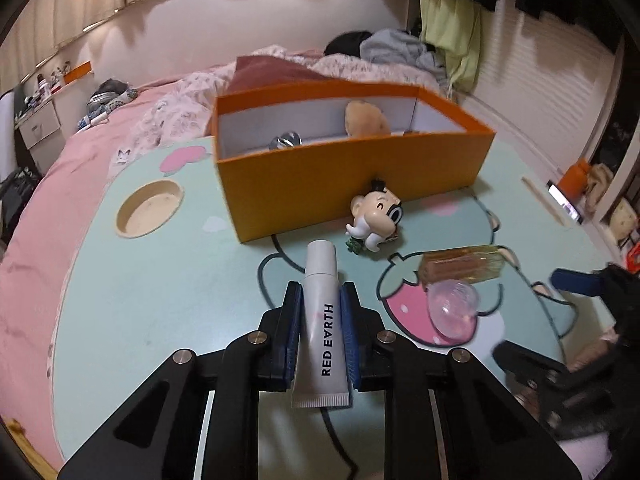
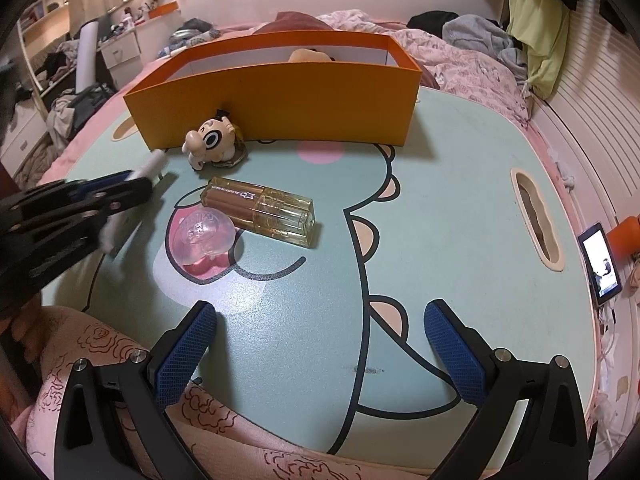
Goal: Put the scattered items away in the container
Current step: 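Grasp the RED EARTH tube with left while right grasps the perfume bottle, then carry the tube into the orange box with left while right carries the perfume bottle in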
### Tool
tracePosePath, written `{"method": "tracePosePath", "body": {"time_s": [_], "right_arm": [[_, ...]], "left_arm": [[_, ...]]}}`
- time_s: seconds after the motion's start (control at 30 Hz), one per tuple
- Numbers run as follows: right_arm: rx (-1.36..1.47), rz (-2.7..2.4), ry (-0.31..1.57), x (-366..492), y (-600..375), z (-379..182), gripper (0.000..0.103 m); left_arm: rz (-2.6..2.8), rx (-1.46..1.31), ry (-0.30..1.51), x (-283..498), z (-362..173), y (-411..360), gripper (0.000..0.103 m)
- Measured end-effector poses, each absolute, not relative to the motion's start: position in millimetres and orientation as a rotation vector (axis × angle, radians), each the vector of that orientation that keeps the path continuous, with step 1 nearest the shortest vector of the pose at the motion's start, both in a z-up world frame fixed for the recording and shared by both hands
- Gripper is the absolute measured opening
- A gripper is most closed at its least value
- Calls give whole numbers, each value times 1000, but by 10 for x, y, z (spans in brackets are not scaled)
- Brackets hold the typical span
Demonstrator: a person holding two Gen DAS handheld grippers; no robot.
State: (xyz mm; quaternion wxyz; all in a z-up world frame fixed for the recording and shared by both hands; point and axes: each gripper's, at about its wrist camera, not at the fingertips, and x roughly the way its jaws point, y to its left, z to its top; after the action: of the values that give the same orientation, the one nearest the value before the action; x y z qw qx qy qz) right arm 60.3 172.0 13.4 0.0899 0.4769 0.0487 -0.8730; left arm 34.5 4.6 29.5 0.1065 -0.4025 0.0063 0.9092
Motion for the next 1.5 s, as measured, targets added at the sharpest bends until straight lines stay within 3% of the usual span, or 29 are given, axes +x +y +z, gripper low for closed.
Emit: {"method": "tracePosePath", "body": {"time_s": [0.1, 0.17, 0.2, 0.23, 0.5, 0.87, 0.93, 1.03, 1.4, 1.5], "right_arm": [[1400, -2598, 123, 593, 1726, 164, 103], [1357, -2609, 62, 594, 1777, 214, 93], [1333, -2613, 43, 588, 1797, 249, 81], [1306, -2615, 35, 574, 1807, 286, 78], [1168, -2512, 348, 221, 1551, 423, 76], [1224, -2355, 408, -112, 1315, 236, 61], [1226, -2317, 373, -132, 1284, 236, 35], [1199, -2306, 369, -58, 1241, 218, 17], [1210, -2459, 151, 479, 1461, 412, 16], [1182, -2526, 179, 691, 1413, 427, 16]], "left_arm": [[2672, -1165, -45, 513, 351, -25, 20], [2674, -1164, -52, 630, 336, -35, 20], [2683, -1161, -47, 682, 325, -32, 20], [2690, -1159, -42, 725, 312, -23, 20], [2699, -1128, -4, 820, 352, 44, 20], [2697, -1137, -32, 812, 336, 11, 20], [2697, -1137, -43, 811, 333, -4, 20], [2696, -1133, -47, 815, 337, -4, 20], [2656, -1140, -50, 863, 366, 58, 20], [2659, -1136, -20, 892, 365, 117, 20]]}}
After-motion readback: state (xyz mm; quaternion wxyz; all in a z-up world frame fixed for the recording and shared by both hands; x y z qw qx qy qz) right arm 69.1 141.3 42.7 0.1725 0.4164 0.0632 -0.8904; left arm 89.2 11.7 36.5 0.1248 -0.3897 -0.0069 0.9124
